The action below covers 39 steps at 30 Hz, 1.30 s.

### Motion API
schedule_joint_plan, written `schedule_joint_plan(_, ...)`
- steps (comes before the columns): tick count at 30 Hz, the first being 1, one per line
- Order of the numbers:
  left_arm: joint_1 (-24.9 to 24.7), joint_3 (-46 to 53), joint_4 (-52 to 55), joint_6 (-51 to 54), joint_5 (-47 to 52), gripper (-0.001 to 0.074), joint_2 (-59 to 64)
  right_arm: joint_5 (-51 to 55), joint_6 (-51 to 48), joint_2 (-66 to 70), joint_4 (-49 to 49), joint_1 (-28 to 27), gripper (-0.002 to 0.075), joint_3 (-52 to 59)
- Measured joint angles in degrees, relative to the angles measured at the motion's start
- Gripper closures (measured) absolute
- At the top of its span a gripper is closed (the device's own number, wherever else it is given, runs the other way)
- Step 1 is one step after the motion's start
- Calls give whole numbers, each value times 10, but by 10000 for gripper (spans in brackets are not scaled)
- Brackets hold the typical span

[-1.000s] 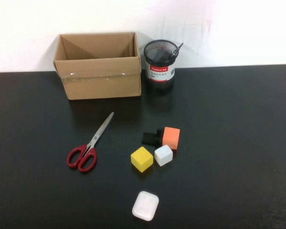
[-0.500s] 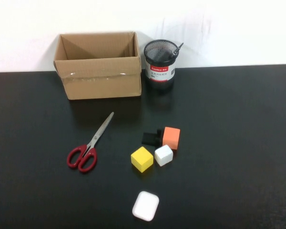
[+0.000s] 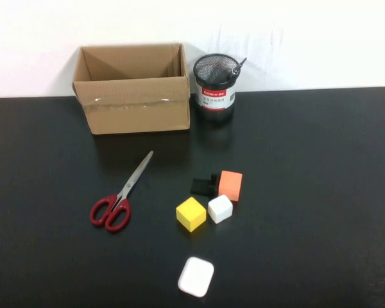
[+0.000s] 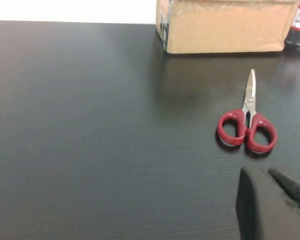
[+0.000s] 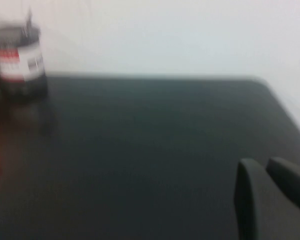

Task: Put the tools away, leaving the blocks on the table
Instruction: Pick up the scissors from the table

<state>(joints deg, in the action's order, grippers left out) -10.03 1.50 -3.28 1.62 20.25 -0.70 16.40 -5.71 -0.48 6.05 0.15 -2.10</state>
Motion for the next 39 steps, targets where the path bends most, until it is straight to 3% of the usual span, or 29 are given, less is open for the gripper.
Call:
schedule_joint_plan(11,0,0,0,0,0,739,0,57,-1,-3,0,-1,733,35)
schedule_joint_plan(39,0,0,26,23,-1,739,0,57,-1,-3,0,-1,733,35)
